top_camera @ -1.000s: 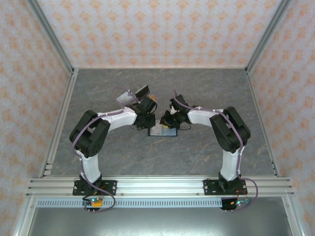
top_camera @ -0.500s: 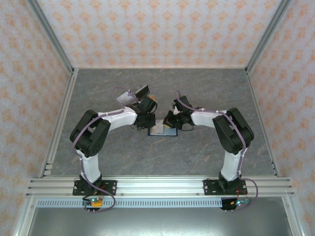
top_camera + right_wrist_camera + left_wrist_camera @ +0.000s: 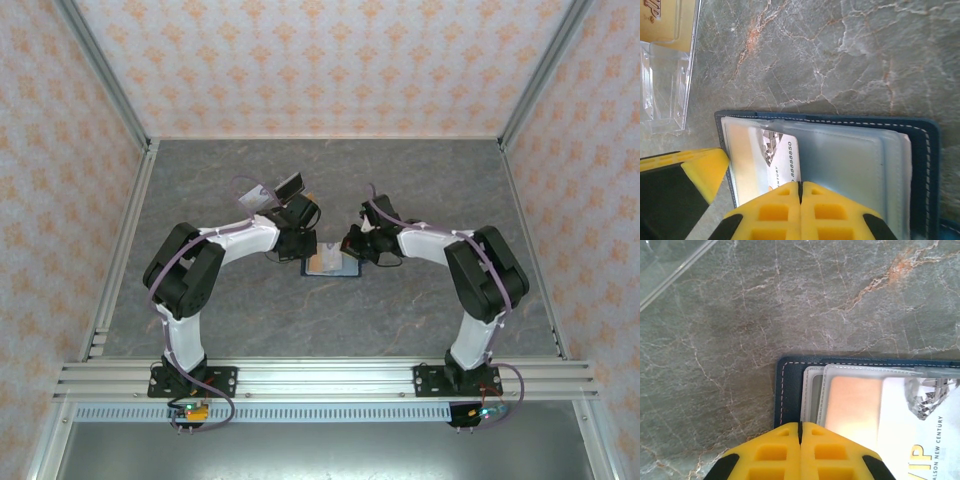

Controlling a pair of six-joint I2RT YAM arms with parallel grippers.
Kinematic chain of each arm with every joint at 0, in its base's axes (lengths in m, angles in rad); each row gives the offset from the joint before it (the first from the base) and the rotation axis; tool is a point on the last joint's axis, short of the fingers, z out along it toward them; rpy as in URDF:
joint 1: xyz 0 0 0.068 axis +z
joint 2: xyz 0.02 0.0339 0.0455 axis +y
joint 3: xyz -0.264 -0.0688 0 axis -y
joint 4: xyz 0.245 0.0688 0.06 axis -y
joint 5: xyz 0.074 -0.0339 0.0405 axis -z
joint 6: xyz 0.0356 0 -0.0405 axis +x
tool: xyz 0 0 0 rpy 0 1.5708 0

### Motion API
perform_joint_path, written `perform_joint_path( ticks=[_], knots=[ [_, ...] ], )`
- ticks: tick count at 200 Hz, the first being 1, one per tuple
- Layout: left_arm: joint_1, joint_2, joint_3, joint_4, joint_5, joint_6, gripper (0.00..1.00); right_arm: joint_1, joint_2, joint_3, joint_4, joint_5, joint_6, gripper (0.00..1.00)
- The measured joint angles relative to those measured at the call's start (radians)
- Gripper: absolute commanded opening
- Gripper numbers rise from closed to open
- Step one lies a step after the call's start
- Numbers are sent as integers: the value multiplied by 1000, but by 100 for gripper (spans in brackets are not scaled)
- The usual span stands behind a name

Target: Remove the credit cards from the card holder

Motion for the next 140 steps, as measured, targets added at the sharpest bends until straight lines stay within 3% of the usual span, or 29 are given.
perform_joint_path(
  ticks=[63, 83, 116, 140],
  knots=[
    [0, -87, 3, 0, 19, 6, 8, -15, -79, -48, -13, 13, -37, 0],
    [0, -93, 0, 28, 47, -2, 17, -16, -110, -59, -11, 14, -40, 0],
    [29, -111, -80, 119, 131, -51, 43, -17, -157, -78, 14, 10, -40, 0],
    [66, -122, -142, 207, 196, -100, 52, -21, -163, -81, 36, 1, -32, 0]
  ],
)
